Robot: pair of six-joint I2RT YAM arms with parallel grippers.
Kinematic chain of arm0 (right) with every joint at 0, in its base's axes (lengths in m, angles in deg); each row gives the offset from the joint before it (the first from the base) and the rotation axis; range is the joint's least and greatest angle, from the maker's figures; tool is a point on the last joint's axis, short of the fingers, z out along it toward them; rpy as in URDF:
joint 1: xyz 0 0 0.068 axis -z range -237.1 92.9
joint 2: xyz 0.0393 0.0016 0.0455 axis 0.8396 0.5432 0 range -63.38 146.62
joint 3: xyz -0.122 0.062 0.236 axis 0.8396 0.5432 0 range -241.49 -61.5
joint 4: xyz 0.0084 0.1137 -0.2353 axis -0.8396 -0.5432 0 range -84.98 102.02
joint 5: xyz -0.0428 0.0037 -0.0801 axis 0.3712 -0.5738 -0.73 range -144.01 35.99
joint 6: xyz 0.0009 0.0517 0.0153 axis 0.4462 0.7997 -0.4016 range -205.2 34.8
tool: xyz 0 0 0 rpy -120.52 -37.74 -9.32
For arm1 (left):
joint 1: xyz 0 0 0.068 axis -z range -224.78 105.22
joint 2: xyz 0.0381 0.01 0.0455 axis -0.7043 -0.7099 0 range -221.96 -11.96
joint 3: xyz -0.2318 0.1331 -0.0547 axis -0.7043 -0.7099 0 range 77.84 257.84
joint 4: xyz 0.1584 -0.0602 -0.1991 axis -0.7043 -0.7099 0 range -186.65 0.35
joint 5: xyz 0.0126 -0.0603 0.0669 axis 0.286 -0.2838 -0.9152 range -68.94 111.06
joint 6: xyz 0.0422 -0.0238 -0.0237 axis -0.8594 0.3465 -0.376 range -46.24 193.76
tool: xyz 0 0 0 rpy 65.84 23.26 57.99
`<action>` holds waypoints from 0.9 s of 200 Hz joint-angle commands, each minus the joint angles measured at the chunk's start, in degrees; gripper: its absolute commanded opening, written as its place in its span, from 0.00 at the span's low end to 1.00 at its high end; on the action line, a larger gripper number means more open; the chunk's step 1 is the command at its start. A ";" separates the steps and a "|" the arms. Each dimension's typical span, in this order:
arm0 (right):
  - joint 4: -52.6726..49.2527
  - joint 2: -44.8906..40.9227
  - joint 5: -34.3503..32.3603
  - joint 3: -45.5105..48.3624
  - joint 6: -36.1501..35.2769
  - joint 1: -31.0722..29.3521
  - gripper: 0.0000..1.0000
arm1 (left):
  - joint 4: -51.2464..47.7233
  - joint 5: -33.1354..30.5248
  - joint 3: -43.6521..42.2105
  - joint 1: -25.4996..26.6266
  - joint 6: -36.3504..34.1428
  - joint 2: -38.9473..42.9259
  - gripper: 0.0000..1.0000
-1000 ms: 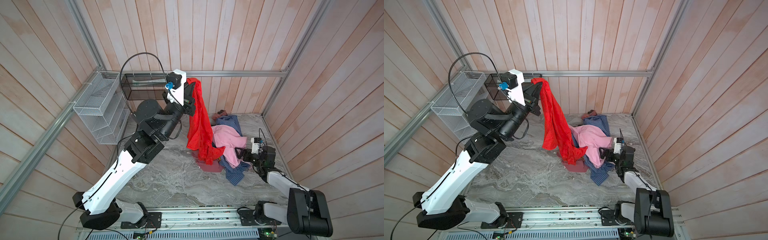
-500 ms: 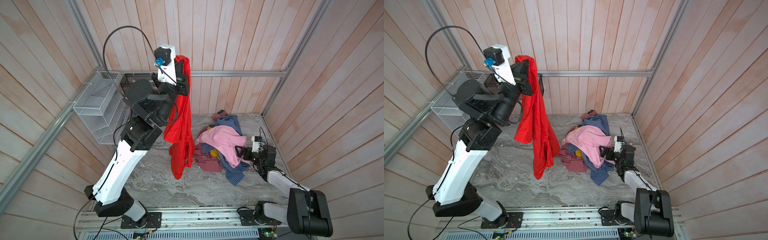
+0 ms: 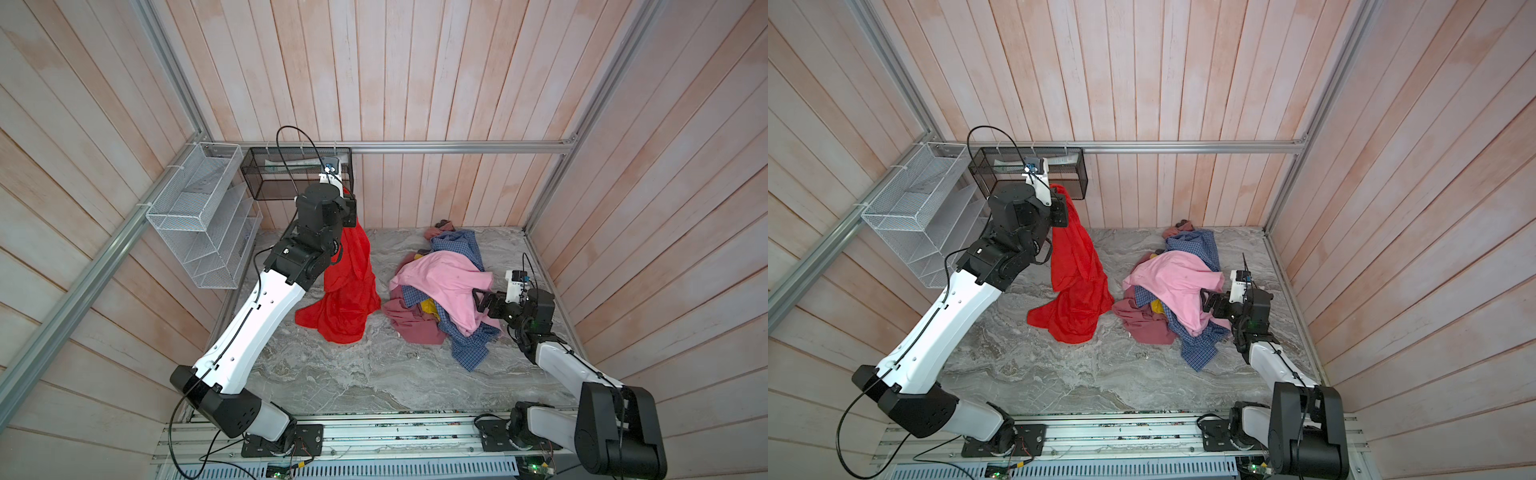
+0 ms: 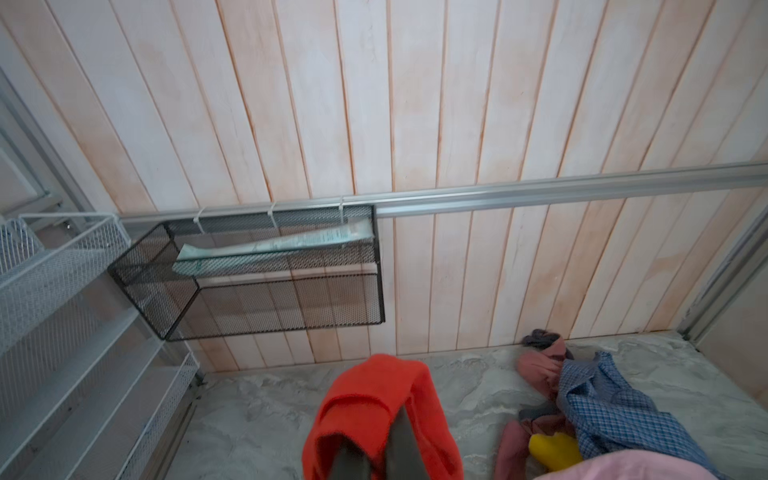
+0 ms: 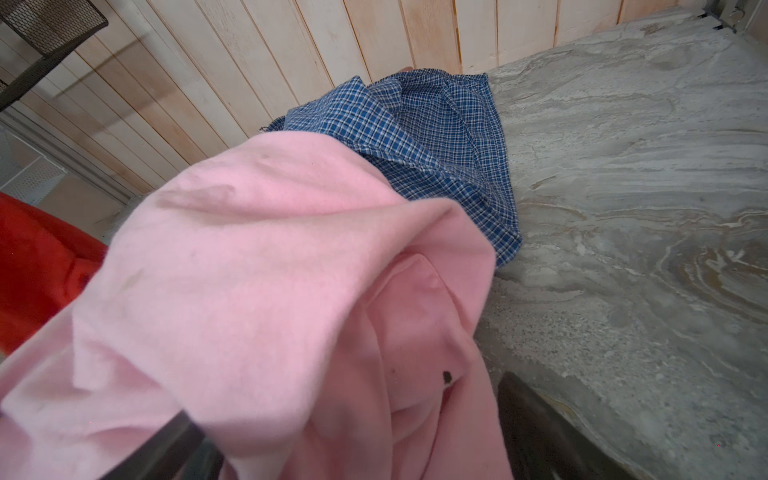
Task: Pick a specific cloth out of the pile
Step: 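Lower the red shirt onto the bare floor beside the pile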
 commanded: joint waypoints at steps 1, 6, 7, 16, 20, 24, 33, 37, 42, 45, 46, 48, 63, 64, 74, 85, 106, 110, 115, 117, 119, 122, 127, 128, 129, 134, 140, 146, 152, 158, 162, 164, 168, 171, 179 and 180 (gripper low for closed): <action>-0.46 -1.15 -1.57 -1.10 -0.59 -0.08 0.98 | -3.10 -0.96 -4.33 -1.87 6.77 1.54 0.03; -0.63 -1.28 -1.61 -1.05 -0.67 -0.14 0.98 | -3.66 -1.31 -5.43 -2.32 7.78 1.59 0.03; -0.64 -1.29 -1.66 -1.05 -0.72 -0.15 0.98 | -3.73 -1.35 -5.64 -2.34 7.94 1.60 0.03; -0.87 -1.47 -1.66 -1.13 -0.92 -0.16 0.98 | -4.54 -2.27 -7.29 -3.05 9.27 1.77 0.03; -1.00 -1.51 -1.70 -1.18 -0.98 -0.08 0.98 | -4.87 -2.87 -8.17 -3.29 9.69 1.93 0.03; -1.09 -1.56 -1.79 -1.19 -1.07 -0.08 0.98 | -4.92 -3.58 -9.00 -3.33 10.09 2.10 0.03; -1.26 -1.71 -1.79 -1.17 -1.12 -0.08 0.98 | -4.94 -4.71 -10.98 -3.43 10.54 2.62 0.03; -1.27 -1.73 -1.75 -1.09 -1.12 -0.08 0.98 | -5.00 -4.96 -11.68 -3.48 10.91 2.84 0.03; -1.28 -1.73 -1.79 -1.13 -1.12 -0.13 0.98 | -5.22 -4.95 -12.74 -3.47 11.43 3.02 0.03; -1.27 -1.78 -1.80 -1.13 -1.12 -0.09 0.98 | -5.48 -4.60 -13.45 -3.50 11.88 3.08 0.03; -1.27 -1.76 -1.80 -1.09 -1.07 -0.13 0.98 | -5.56 -4.53 -13.74 -3.46 11.97 3.17 0.03; -1.27 -1.74 -1.80 -1.01 -1.04 -0.11 0.98 | -5.79 -4.06 -14.11 -3.43 12.21 3.12 0.03; -1.19 -1.74 -1.80 -0.87 -0.72 -0.08 0.98 | -8.41 -2.09 -16.97 -3.17 14.87 3.02 0.03; -1.19 -1.74 -1.80 -0.87 -0.70 -0.12 0.98 | -8.65 -2.00 -17.21 -3.12 15.13 3.01 0.03; -1.12 -1.74 -1.71 -0.78 -0.51 -0.08 0.98 | -10.34 -1.36 -19.38 -2.18 17.52 3.01 0.03; -1.18 -1.67 -1.62 -0.78 -0.41 -0.08 0.98 | -11.84 -2.07 -21.91 -0.28 19.33 3.26 0.03; -1.36 -1.82 -1.63 -0.53 -0.41 -0.10 0.98 | -14.35 -3.80 -25.38 4.67 23.66 3.65 0.03; -1.35 -1.82 -1.56 -0.52 -0.52 -0.16 0.98 | -15.04 -4.19 -25.72 5.52 24.47 3.73 0.03; -1.47 -1.77 -1.67 -0.52 -0.57 -0.13 0.98 | -15.96 -4.78 -25.93 6.24 25.92 3.75 0.03; -1.52 -1.70 -1.70 -0.56 -0.58 -0.09 0.98 | -16.39 -5.05 -25.90 6.54 26.53 3.76 0.03; -1.57 -1.73 -1.66 -0.59 -0.59 -0.08 0.98 | -16.96 -5.31 -25.96 6.72 27.26 3.73 0.03; -1.62 -1.73 -1.70 -0.60 -0.63 -0.10 0.98 | -17.57 -5.35 -26.00 7.02 28.36 3.87 0.03; -1.62 -1.69 -1.59 -0.61 -0.72 -0.13 0.98 | -18.63 -5.20 -25.98 7.40 30.06 4.09 0.03; -1.62 -1.67 -1.56 -0.61 -0.74 -0.15 0.98 | -18.77 -5.14 -26.07 7.49 30.47 4.17 0.03; -1.67 -1.66 -1.55 -0.65 -0.75 -0.16 0.98 | -18.88 -4.98 -26.07 7.57 30.84 4.25 0.03; -1.71 -1.60 -1.45 -0.68 -0.85 -0.08 0.98 | -19.23 -4.19 -26.42 7.91 31.87 4.66 0.03; -1.77 -1.56 -1.38 -0.79 -1.00 -0.11 0.98 | -19.34 -3.86 -26.95 8.47 33.15 5.13 0.03; -1.92 -1.55 -1.36 -0.86 -1.11 -0.08 0.98 | -19.78 -3.85 -27.66 9.09 34.83 5.67 0.03; -2.02 -1.56 -1.29 -0.90 -1.14 -0.12 0.98 | -20.04 -3.57 -28.64 9.59 36.21 6.24 0.03; -1.97 -1.55 -1.32 -0.82 -1.12 -0.09 0.98 | -20.05 -2.97 -29.90 9.83 37.19 6.56 0.03; -1.91 -1.49 -1.29 -0.79 -1.12 -0.11 0.98 | -20.38 -2.82 -30.67 9.89 38.05 6.61 0.03; -1.89 -1.52 -1.27 -0.78 -1.12 -0.11 0.98 | -20.59 -2.67 -31.20 9.97 38.71 6.70 0.03; -1.81 -1.54 -1.19 -0.83 -1.12 -0.11 0.98 | -21.30 -2.39 -32.04 9.95 39.84 6.70 0.03; -1.80 -1.46 -1.12 -0.80 -1.13 -0.08 0.98 | -21.58 -2.07 -32.79 9.91 40.75 6.70 0.03; -1.79 -1.38 -0.92 -0.89 -1.12 -0.15 0.98 | -21.85 -0.41 -34.56 10.00 42.16 6.67 0.03; -1.80 -1.38 -0.88 -0.88 -1.16 -0.11 0.98 | -21.83 -0.19 -34.80 10.02 42.32 6.73 0.03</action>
